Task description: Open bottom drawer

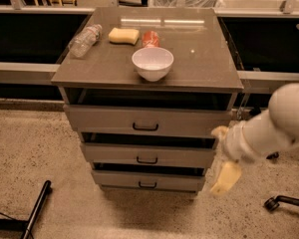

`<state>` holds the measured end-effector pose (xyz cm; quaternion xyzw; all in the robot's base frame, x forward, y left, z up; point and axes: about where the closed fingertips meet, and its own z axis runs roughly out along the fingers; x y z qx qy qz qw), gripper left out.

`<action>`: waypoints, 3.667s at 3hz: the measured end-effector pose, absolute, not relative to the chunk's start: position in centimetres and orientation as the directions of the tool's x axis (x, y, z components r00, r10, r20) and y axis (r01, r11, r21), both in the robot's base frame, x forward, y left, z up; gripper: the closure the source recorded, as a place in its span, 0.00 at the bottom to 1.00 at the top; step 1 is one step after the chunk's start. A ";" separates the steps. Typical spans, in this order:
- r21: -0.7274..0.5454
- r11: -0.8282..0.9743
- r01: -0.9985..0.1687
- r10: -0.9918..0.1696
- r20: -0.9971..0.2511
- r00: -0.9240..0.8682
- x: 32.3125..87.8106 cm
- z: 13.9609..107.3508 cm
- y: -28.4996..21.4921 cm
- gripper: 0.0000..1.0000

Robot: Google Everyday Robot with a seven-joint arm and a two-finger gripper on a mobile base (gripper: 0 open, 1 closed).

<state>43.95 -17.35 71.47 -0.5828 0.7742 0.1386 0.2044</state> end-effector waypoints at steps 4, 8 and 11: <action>-0.066 0.192 -0.979 -0.761 -0.641 -0.105 45.6 58.9 -14.5 0.00; -0.194 -0.112 -0.975 -0.720 -0.660 0.214 46.9 41.4 -9.6 0.00; -0.258 -0.004 -0.966 -0.728 -0.662 0.179 54.5 29.1 -13.4 0.00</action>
Offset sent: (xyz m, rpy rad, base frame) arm 0.0523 -0.0001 -0.1124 0.2912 -0.1939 0.0593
